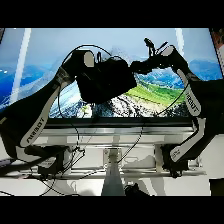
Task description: Fold the clothes and pants, and hang the long-sleeved shirts on hangers.
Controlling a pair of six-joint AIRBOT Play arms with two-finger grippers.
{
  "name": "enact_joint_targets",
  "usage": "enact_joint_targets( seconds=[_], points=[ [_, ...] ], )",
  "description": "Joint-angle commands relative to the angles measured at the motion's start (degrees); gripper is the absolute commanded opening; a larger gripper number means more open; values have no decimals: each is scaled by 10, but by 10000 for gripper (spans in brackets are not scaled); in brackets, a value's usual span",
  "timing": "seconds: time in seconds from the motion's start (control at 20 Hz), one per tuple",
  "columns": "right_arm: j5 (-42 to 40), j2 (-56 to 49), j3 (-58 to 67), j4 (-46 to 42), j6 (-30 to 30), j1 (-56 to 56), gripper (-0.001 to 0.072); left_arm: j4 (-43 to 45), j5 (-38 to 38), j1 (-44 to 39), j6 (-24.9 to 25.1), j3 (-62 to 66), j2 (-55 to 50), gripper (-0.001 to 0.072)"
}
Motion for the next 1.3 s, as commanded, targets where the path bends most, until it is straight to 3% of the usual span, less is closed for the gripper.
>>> enact_joint_targets(
  seconds=[0.0, 0.2, 0.3, 0.55, 0.75, 0.8, 0.9, 1.05, 1.25],
  points=[
    [-4, 0, 18, -24, -57, 17, 631, -4, -9, 2, 0, 0, 19, 8],
    [-17, -12, 23, -130, 50, 26, 631, -5, -8, 5, 0, 0, 47, 8],
    [27, -25, 23, -96, 52, 26, 631, -5, -9, 11, 0, 0, 56, 8],
    [115, -75, 23, 95, 52, 31, 629, -5, -9, 27, 0, 0, 57, 8],
    [65, -110, 23, 126, 47, 83, 611, -5, -9, 45, -10, 0, 59, 8],
    [38, -109, 23, 126, 45, 99, 454, -5, -9, 49, -17, 0, 61, 8],
    [8, -108, 42, 125, 44, 123, 33, -5, -9, 60, -17, 0, 71, 8],
    [16, -108, 97, 124, 24, 131, 16, -5, -9, 92, -17, 0, 109, 8],
    [84, -92, 167, 120, 20, 106, 16, -5, -9, 153, -17, 0, 180, 8]
  ],
)
